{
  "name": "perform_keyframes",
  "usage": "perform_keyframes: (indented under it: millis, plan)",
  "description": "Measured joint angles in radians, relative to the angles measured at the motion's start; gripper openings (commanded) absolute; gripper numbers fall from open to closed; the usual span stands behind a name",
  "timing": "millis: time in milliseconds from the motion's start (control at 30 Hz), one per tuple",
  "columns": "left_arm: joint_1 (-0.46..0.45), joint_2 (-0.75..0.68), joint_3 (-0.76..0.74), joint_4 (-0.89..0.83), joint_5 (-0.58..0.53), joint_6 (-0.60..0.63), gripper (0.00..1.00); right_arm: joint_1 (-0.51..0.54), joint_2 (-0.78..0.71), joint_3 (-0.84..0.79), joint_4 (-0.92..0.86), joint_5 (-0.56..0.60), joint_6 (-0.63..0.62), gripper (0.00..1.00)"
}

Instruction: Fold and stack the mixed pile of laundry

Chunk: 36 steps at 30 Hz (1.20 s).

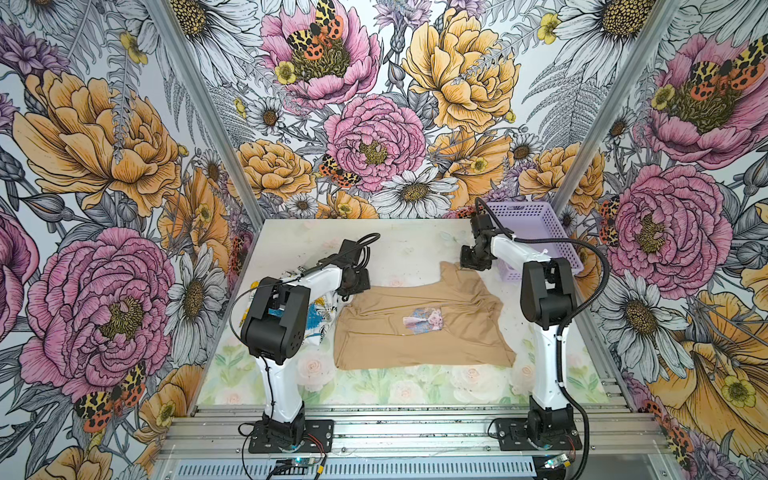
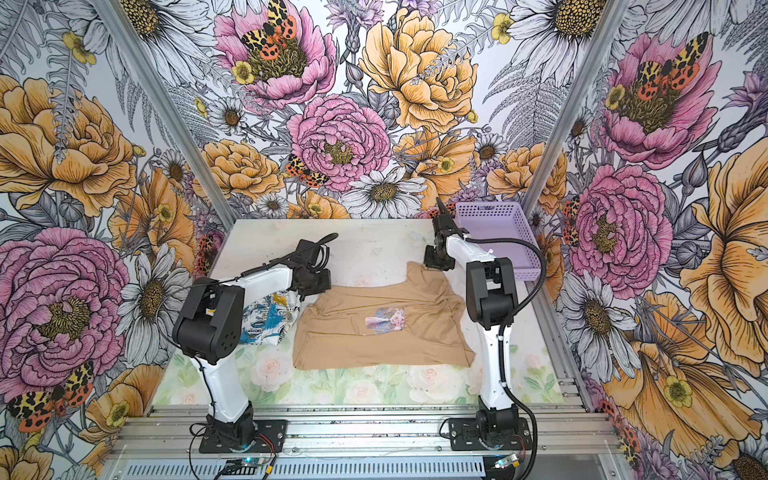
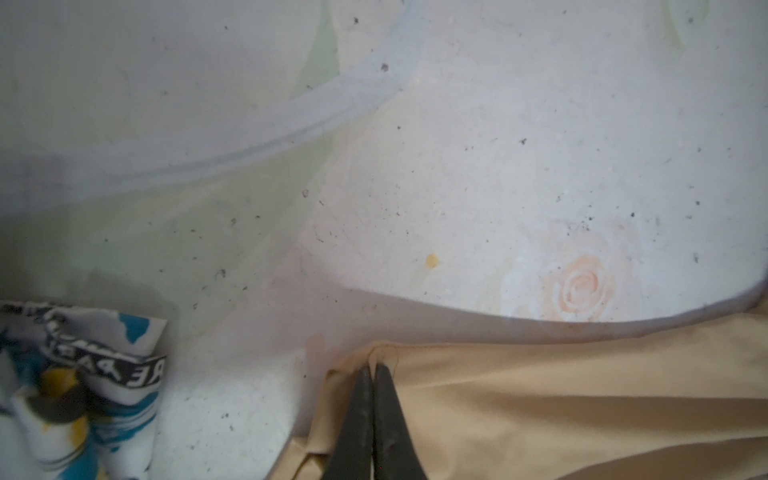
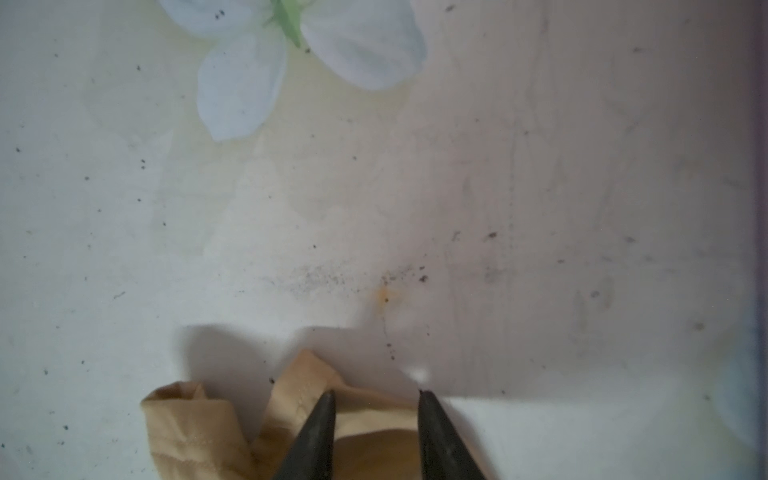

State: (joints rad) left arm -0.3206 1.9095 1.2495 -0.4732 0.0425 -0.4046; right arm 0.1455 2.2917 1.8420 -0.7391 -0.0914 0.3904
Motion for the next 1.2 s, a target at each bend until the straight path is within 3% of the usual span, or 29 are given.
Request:
perform_keyframes:
  millis: [433, 567, 767, 1200]
  plan:
    - [0.0, 0.0, -0.006, 0.0, 0.001, -0.008, 0.0, 0.02, 0.054, 0.065, 0.01, -0.019, -0.024, 0.34]
    - [0.0, 0.0, -0.008, 0.0, 0.001, -0.008, 0.0, 0.022, 0.058, 0.068, 0.018, -0.019, -0.039, 0.26]
    - [0.0, 0.0, -0.008, -0.001, 0.001, -0.008, 0.0, 0.021, 0.06, 0.066, 0.017, -0.019, -0.051, 0.01]
    - [0.009, 0.0, 0.016, -0.005, 0.001, -0.016, 0.0, 0.021, 0.045, 0.082, 0.014, -0.006, -0.051, 0.0]
